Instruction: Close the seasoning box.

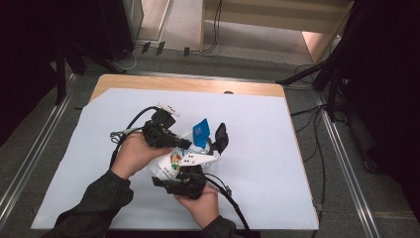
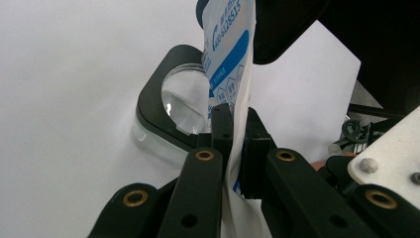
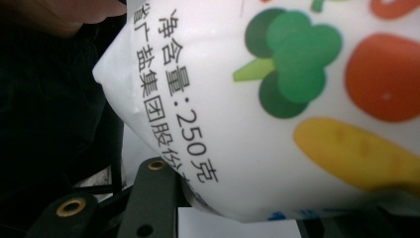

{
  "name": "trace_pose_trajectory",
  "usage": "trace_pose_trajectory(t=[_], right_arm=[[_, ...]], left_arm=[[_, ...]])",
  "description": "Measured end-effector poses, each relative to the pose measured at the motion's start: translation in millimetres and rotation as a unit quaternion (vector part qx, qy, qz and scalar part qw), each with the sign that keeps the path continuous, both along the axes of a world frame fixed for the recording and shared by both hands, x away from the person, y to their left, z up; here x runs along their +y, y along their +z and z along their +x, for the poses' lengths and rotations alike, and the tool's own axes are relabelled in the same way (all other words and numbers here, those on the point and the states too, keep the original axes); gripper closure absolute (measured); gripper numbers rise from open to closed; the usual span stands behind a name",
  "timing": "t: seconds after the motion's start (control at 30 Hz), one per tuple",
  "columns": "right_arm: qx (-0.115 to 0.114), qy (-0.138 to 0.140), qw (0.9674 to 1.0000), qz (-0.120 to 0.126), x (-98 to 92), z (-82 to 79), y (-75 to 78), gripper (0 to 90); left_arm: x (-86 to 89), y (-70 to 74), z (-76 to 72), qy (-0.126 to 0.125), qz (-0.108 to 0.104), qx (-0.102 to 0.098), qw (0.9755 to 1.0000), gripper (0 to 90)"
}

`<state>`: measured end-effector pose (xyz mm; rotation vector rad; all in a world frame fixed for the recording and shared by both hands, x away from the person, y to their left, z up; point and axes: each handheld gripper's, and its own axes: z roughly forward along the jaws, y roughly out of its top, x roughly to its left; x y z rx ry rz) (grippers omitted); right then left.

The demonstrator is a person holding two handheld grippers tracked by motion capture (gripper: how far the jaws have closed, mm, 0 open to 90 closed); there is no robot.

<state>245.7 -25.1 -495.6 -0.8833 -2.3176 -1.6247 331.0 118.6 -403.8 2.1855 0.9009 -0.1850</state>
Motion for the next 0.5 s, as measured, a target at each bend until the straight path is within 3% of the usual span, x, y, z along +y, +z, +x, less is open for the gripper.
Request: trace_pose_trajectory(t=[0.27, 0.5], right_arm=[[0.012, -0.004, 0.9999, 0.006, 1.8, 3.8, 1.3, 61.3], [0.008, -0.011, 0.9999, 0.0, 1.7, 4.3, 1.5, 65.3]], left_arm=[[-2.2, 1.2, 5.5, 0.007, 0.003, 0.009, 0.9999, 89.0], [-2.7, 0.7, 4.4, 0.0, 0.0, 0.005, 1.0, 87.5]])
